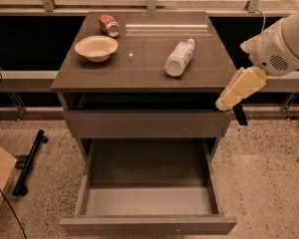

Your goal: Place blue plastic bottle into middle drawer

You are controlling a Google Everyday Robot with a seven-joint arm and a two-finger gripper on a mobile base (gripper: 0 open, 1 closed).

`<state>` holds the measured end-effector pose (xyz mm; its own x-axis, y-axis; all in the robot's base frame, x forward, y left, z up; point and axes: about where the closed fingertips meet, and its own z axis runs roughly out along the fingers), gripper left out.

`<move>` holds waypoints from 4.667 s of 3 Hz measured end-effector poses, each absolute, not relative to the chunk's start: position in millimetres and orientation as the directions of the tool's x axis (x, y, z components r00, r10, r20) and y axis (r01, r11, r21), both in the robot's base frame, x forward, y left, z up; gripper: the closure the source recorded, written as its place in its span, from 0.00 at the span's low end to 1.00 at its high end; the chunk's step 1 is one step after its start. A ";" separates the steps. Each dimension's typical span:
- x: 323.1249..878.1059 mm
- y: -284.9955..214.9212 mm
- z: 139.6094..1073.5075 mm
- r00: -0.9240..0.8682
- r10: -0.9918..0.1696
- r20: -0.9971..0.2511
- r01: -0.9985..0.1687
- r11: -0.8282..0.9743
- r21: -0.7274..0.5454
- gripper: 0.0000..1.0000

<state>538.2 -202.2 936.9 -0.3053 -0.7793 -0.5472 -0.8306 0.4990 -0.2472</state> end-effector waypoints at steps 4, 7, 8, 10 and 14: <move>620.3 -160.6 920.3 -0.362 -0.530 -0.767 -0.730 0.673 -0.119 0.00; 645.5 -136.2 913.4 -0.354 -0.433 -0.829 -0.710 0.701 -0.064 0.00; 667.4 -114.7 903.4 -0.335 -0.362 -0.870 -0.699 0.715 -0.028 0.00; 703.2 -97.9 877.0 -0.353 -0.265 -0.898 -0.645 0.764 0.028 0.00; 772.2 -96.2 846.7 -0.397 -0.127 -0.909 -0.505 0.857 0.101 0.00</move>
Offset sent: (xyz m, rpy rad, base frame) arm 0.0629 0.0195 -0.0113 0.2373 -0.0740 -0.1753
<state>772.2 -96.2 846.7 -0.3968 -0.1272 -0.9091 -0.5052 0.8571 0.1006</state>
